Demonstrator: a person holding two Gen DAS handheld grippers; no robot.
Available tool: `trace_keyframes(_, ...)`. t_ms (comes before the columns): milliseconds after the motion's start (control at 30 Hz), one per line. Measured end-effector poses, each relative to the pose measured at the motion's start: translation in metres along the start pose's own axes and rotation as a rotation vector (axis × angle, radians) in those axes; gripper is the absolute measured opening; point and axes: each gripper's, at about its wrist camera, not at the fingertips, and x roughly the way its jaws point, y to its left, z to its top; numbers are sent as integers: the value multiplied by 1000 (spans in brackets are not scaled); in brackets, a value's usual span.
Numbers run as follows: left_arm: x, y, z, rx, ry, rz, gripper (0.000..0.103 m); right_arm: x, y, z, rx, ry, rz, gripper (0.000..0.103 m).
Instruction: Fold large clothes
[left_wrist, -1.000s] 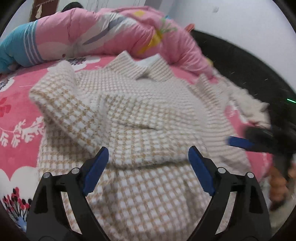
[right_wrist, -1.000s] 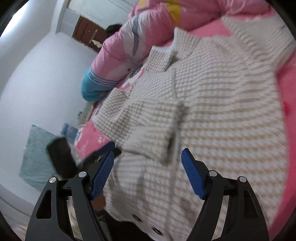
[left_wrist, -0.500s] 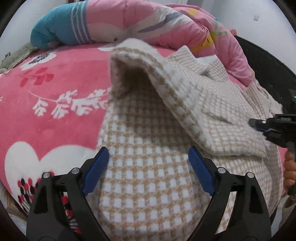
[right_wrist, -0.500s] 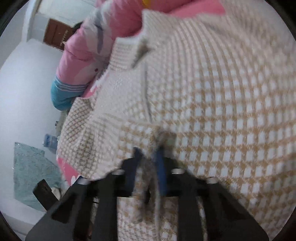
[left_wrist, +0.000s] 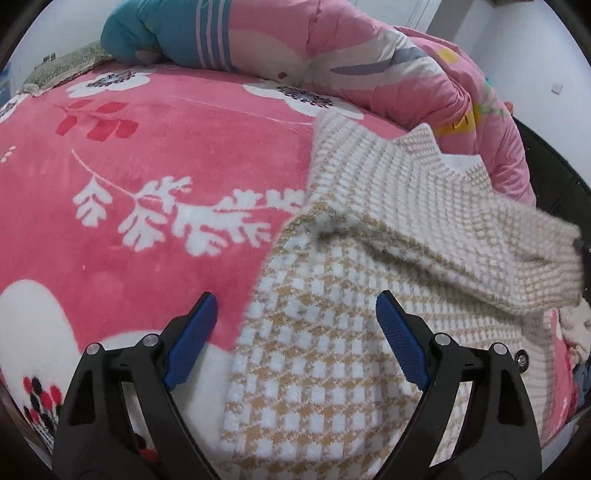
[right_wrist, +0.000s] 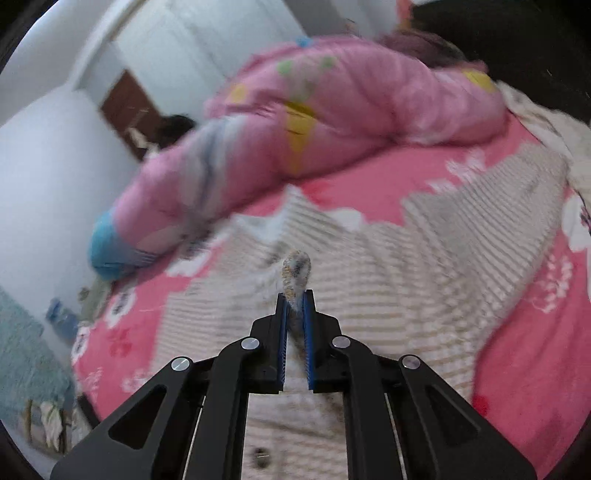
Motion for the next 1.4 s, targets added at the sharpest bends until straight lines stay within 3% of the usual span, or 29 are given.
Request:
trace_keyframes(100,1,-3,1,5,4,8,84,34,-19,-6,-23,69,-87,9)
trace_keyframes(167,3,-4,1,7,5,9,84,44,-30,-13,2,106,-92,12)
trace_keyframes(233,3,-4,1,11,6,13,84,48,-41,-15,58,134,-41,27)
trace_keyframes(267,4,-5,1,13,6,16,84,50,-45,-18,87,150,5,45)
trace_keyframes(300,5,-6,1,17,7,21,84,52,-46,-20,91,160,13,51)
trace_keyframes(433,6,-9,0,26,3,34,84,66,-41,-28,-4,206,-62,50)
trace_keyframes(500,5,-8,0,24,2,33,84,68,-32,-26,-68,203,-96,22)
trace_keyframes(533,6,-8,0,24,3,32,84,67,-25,-23,-106,190,-123,12)
trace_keyframes(567,6,-9,-1,23,3,31,84,64,-19,-20,-132,178,-136,10)
trace_keyframes(767,6,-10,-2,22,-6,34,84,45,19,13,-256,26,-204,9)
trace_keyframes(833,6,-11,-2,24,-8,37,84,62,22,12,-319,37,-301,9)
trace_keyframes(900,6,-11,-2,27,-8,37,84,91,14,2,-354,113,-382,11)
trace_keyframes(933,6,-10,-2,27,-8,36,84,107,8,-5,-374,149,-424,13)
trace_keyframes(1000,5,-9,-2,26,-10,28,84,107,7,-7,-395,118,-472,30)
trace_keyframes(1033,4,-8,-2,25,-12,20,84,104,11,-4,-387,103,-483,31)
trace_keyframes(1167,3,-5,-3,26,-19,5,84,56,34,8,-359,-35,-454,33)
trace_keyframes(1233,4,-6,-4,33,-20,16,84,38,55,8,-380,-68,-314,36)
trace_keyframes(1267,4,-6,-4,37,-21,23,84,37,67,4,-405,-48,-201,44)
trace_keyframes(1300,4,-6,-4,40,-21,27,84,41,74,0,-422,-25,-145,51)
trace_keyframes(1400,-5,-3,-1,14,-25,22,83,69,77,-24,-473,84,-77,51)
